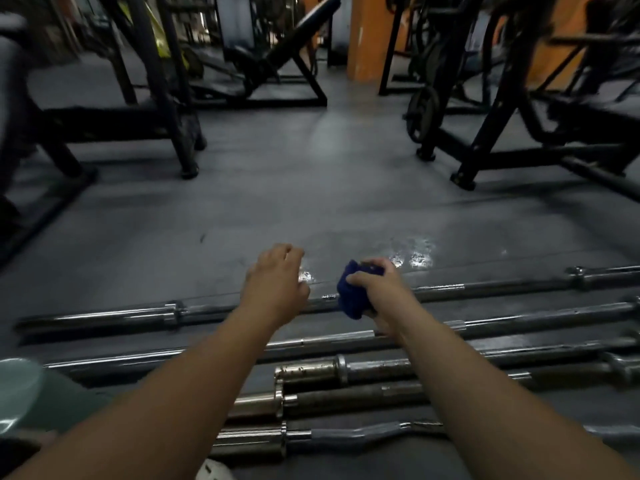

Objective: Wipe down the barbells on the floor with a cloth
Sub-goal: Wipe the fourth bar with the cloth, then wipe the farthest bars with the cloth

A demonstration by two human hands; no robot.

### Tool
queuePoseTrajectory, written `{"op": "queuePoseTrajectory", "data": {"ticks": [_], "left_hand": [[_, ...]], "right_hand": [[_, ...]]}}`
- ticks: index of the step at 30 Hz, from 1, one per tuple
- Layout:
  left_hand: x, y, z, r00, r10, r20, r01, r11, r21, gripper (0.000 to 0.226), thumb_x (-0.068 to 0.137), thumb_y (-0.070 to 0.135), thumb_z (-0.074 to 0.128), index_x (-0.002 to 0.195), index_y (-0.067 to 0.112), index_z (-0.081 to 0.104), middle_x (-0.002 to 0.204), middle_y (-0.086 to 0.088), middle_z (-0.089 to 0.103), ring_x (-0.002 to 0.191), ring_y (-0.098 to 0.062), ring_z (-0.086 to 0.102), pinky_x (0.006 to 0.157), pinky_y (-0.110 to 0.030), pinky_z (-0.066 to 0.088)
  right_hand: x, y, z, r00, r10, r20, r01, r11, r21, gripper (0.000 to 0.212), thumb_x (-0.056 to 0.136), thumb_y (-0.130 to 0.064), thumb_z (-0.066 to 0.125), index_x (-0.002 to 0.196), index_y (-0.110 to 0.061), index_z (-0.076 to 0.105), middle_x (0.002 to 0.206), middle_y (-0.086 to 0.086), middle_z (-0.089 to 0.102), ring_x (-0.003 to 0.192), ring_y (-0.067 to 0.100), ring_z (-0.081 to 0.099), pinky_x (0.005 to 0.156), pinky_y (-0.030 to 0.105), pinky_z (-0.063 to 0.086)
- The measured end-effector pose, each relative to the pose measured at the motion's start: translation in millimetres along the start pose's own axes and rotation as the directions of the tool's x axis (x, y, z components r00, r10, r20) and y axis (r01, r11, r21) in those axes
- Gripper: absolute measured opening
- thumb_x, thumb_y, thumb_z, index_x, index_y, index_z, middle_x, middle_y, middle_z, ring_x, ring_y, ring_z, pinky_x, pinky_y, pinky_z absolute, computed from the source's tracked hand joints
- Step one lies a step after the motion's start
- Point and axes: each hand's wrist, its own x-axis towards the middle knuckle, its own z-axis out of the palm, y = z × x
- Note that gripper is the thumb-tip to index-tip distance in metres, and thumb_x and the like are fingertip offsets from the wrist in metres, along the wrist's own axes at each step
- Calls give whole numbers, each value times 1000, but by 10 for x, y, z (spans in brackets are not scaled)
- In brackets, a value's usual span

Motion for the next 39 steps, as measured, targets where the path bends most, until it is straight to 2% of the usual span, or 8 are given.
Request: {"op": "queuePoseTrajectory", "data": {"ticks": [2, 4, 7, 10, 16, 23, 31, 39], "left_hand": [[-40, 27, -262, 999, 8, -34, -7, 1000, 11, 56, 92, 34, 55, 144, 24, 39, 149, -2, 37, 131, -26, 38, 102, -41, 39], [-103, 42, -451, 998, 15, -65, -13, 1000, 19, 57, 91, 35, 55, 145, 24, 38, 149, -2, 37, 131, -26, 38, 103, -41, 39], [-221, 60, -597, 997, 22, -69, -21, 1000, 19, 59, 91, 36, 54, 146, 25, 36, 151, -1, 36, 132, -26, 39, 105, -42, 39], [-329, 25, -636, 998, 9, -58, -9, 1000, 11, 61, 91, 37, 54, 148, 24, 35, 151, -2, 35, 134, -26, 38, 106, -42, 39], [-293, -177, -666, 999, 41, -27, -38, 994, 102, 61, 92, 37, 53, 148, 25, 33, 152, 1, 34, 133, -24, 38, 104, -40, 39], [176, -719, -532, 990, 124, 66, -134, 972, 194, 62, 91, 36, 55, 148, 26, 33, 154, 0, 31, 135, -23, 36, 107, -39, 39], [379, -1594, 348, 971, 155, 180, -160, 987, 15, 62, 90, 35, 57, 147, 27, 36, 155, 2, 31, 132, -23, 42, 106, -40, 41], [342, -2110, 1600, 937, 142, 318, -111, 987, -115, 64, 82, 35, 56, 143, 17, 46, 148, -4, 42, 127, -29, 49, 99, -47, 48]], "right_hand": [[-205, -239, 92, 980, -199, 16, 193, 923, -334, 42, 81, -2, 67, 114, -24, 53, 122, 7, 53, 91, 21, 58, 58, 25, 49], [-353, -407, 172, 917, -391, 77, 366, 751, -550, 42, 81, -2, 65, 116, -21, 54, 122, 6, 47, 84, 9, 52, 50, 10, 42], [-488, -483, 254, 850, -502, 159, 463, 568, -680, 41, 81, -5, 66, 115, -23, 54, 117, 3, 41, 86, 12, 51, 56, 7, 38], [-544, -447, 316, 828, -529, 185, 496, 536, -683, 39, 81, -6, 66, 116, -20, 55, 114, 2, 41, 92, 15, 50, 72, 17, 41], [-418, -316, 473, 840, -502, 207, 505, 583, -636, 32, 84, -7, 66, 110, -21, 54, 112, 1, 39, 85, 11, 51, 57, 15, 48], [175, -249, 803, 845, -485, 223, 498, 565, -658, 32, 85, -7, 64, 112, -20, 54, 113, 1, 40, 81, 3, 46, 52, 5, 38], [1122, 500, 1001, 926, -331, 184, 347, 547, -762, 31, 87, -10, 66, 115, -19, 55, 113, 1, 39, 79, 0, 44, 49, 5, 38], [1689, 1502, 875, 989, -83, 125, 149, 475, -867, 34, 86, -13, 67, 116, -22, 56, 115, -1, 40, 90, 10, 48, 81, 21, 37]]}}
